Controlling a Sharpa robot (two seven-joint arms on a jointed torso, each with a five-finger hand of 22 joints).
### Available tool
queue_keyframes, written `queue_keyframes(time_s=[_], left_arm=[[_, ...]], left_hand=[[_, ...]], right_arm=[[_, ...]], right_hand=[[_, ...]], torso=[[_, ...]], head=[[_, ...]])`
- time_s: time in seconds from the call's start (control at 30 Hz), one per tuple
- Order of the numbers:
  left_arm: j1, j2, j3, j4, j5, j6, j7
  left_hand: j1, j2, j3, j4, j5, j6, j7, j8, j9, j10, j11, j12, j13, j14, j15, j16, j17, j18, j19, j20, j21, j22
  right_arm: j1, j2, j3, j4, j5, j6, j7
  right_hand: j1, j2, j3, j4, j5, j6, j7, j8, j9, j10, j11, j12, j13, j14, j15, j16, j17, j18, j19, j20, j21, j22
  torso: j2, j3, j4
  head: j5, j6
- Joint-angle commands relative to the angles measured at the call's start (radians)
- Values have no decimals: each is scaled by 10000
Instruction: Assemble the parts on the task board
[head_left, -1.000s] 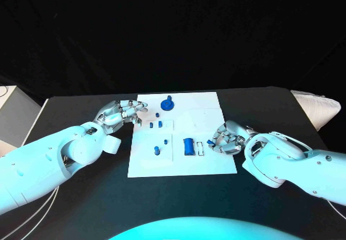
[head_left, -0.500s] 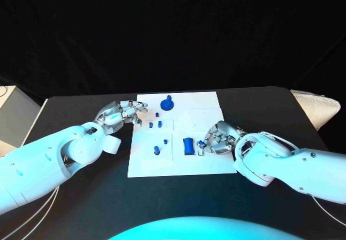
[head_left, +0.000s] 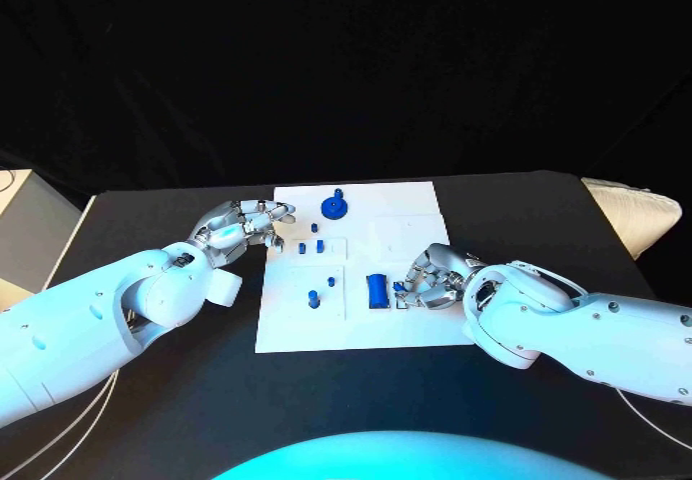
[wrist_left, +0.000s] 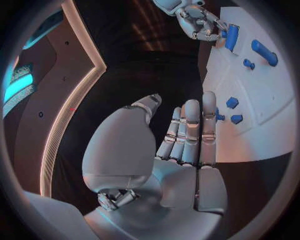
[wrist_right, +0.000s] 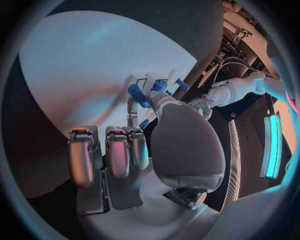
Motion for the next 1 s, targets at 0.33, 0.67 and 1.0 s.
queue_keyframes(time_s=[0.33,0.67,1.0], left_arm=[[-12,-12,8,34,5,131,25],[-12,-19,8,31,-14,134,8],[-12,-17,8,22,-68,137,-12]], left_hand=[[31,92,-7,68,28,-102,92,63,-14,-83,-28,47,11,26,35,54,-10,143,94,-6,-70,-11],[32,95,-13,81,26,-106,92,65,-16,-90,-27,50,12,25,36,54,-10,143,95,-5,-71,-12],[29,98,-19,92,25,-108,93,67,-17,-96,-27,52,12,24,37,54,-11,143,95,-4,-73,-12]], right_arm=[[-24,135,-9,-268,-671,430,-220],[-25,197,-9,-339,-773,500,-255],[-25,219,-8,-258,-650,415,-211]], right_hand=[[-168,59,20,16,-337,16,14,42,-8,1055,-47,21,2630,1044,-82,43,2634,-174,989,-57,32,2559],[-492,221,36,65,-520,20,33,45,7,1055,-29,21,2630,1044,-71,43,2634,-177,993,-50,47,2564],[-960,346,-43,66,-977,79,17,85,40,1055,-36,21,2630,1044,-72,43,2634,-190,1009,-45,113,2584]], torso=[[2,2,-7],[-1,4,2],[5,9,-6]], head=[[12,-5],[12,-13],[23,-1]])
